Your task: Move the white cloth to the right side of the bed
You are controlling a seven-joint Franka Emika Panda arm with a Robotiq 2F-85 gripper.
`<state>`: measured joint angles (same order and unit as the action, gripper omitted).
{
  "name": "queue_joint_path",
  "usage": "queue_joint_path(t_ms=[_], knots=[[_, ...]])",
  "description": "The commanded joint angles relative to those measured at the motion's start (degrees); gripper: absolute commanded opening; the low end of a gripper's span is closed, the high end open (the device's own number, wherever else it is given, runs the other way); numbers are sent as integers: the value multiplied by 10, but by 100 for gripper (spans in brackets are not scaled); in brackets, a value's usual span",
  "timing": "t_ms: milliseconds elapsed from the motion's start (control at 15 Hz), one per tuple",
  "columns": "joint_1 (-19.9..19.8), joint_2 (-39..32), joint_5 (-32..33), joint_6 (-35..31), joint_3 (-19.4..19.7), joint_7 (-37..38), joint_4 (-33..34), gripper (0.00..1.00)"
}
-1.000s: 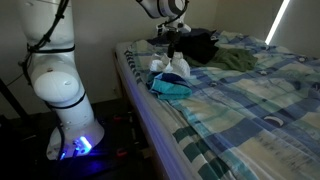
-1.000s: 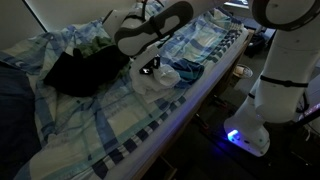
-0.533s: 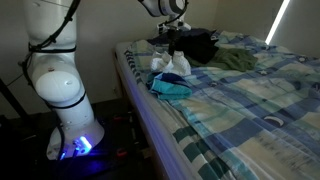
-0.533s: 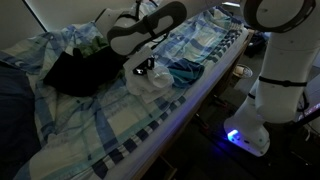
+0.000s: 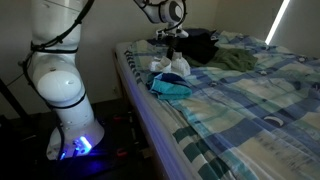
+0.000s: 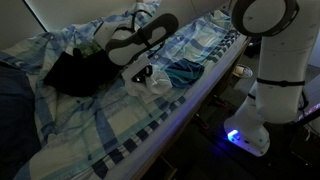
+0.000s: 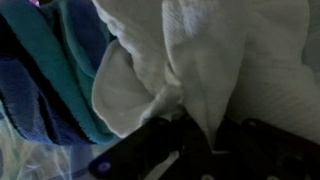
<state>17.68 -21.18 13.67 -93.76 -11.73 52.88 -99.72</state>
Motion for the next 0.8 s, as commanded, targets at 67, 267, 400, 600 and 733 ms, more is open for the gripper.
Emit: queue_joint_path(t_ms=[67,267,400,600,733], knots=[[20,-28,-11,-31,10,8,0,3],[22,-28,-13,-35,12,5,0,3],[22,-23,-16,-31,12,0,0,8],[22,-6,-19,-21,7,-14,-4,42],[25,15,-17,-17,4,-20,-11,56]])
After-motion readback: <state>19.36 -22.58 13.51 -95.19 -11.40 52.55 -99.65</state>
